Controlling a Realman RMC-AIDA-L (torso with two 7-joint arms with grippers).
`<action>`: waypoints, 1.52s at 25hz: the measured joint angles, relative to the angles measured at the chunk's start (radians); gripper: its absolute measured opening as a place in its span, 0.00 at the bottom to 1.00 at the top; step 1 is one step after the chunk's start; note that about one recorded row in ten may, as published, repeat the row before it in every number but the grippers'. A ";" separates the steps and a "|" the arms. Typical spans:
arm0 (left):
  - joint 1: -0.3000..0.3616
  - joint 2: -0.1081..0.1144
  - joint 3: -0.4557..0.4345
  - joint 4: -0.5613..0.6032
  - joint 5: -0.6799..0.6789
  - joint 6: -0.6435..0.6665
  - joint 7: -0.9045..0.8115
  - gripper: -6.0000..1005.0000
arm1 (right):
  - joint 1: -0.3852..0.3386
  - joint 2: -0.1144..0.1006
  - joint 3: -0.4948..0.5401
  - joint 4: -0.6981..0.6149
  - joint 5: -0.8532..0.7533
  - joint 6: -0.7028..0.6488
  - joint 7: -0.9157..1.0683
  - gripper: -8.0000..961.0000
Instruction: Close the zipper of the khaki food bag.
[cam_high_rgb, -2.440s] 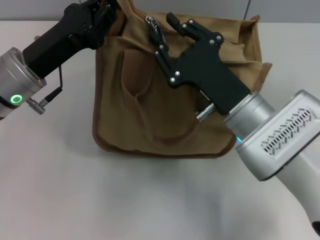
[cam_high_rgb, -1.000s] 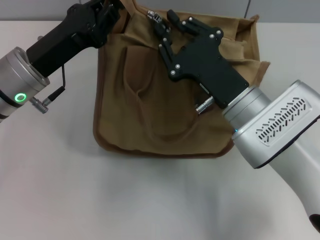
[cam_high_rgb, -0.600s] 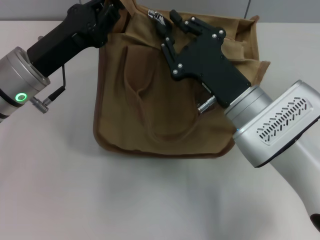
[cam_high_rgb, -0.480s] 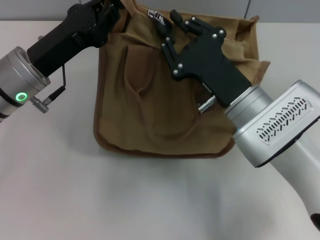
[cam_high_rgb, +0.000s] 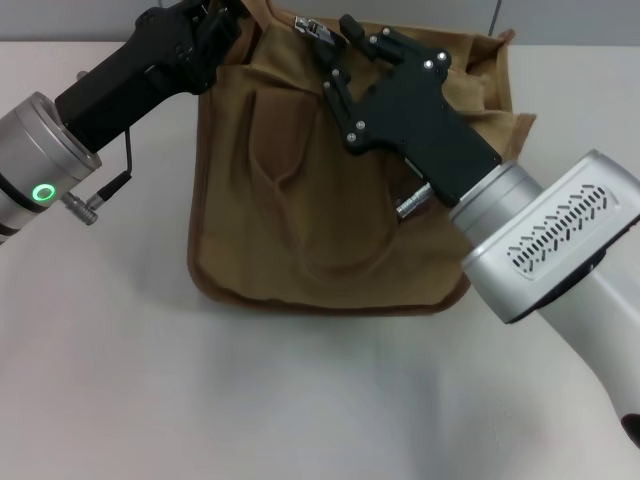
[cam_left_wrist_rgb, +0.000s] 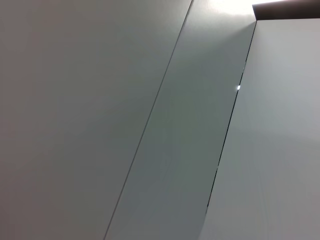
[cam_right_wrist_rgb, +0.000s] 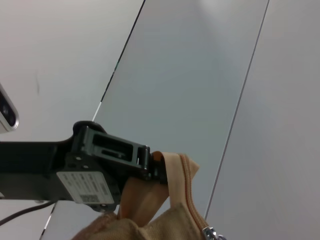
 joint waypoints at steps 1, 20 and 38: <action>-0.001 0.000 0.000 0.000 0.000 0.000 0.000 0.04 | 0.005 0.000 0.003 -0.002 0.000 0.006 0.000 0.26; -0.009 0.000 0.000 0.000 -0.004 -0.015 0.003 0.04 | 0.030 0.000 0.043 -0.004 -0.023 0.049 -0.003 0.26; -0.010 0.000 0.004 -0.004 -0.010 -0.020 0.008 0.05 | 0.024 0.000 0.066 0.001 -0.039 0.050 -0.002 0.23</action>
